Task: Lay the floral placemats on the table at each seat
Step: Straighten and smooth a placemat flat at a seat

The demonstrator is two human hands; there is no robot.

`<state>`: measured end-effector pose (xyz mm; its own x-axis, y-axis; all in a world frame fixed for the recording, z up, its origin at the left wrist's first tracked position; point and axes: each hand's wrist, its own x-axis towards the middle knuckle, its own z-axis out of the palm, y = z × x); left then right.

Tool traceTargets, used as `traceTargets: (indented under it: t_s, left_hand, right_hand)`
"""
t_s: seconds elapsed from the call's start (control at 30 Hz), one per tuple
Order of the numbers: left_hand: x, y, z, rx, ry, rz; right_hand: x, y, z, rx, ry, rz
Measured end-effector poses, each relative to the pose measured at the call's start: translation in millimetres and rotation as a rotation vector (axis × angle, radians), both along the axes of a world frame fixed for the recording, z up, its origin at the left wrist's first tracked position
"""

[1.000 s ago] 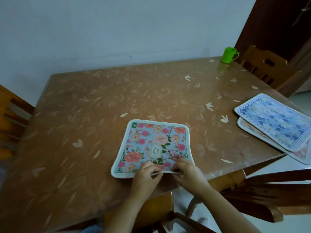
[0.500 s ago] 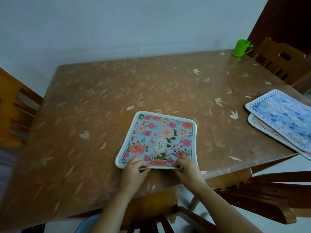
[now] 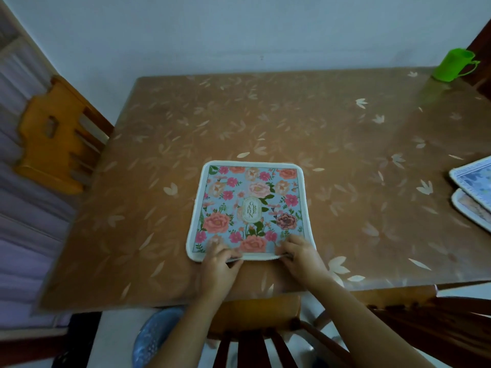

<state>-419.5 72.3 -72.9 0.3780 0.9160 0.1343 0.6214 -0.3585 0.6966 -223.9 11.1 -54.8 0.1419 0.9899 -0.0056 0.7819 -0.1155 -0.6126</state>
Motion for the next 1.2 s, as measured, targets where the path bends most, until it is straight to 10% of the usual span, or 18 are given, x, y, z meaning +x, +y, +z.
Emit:
traceTargets:
  t_s: [1.2]
  left_hand:
    - [-20.6,-24.6,-13.2,-0.08,0.174,0.022]
  right_hand:
    - [1.2,-36.6,-13.8,-0.148,-0.192,-0.03]
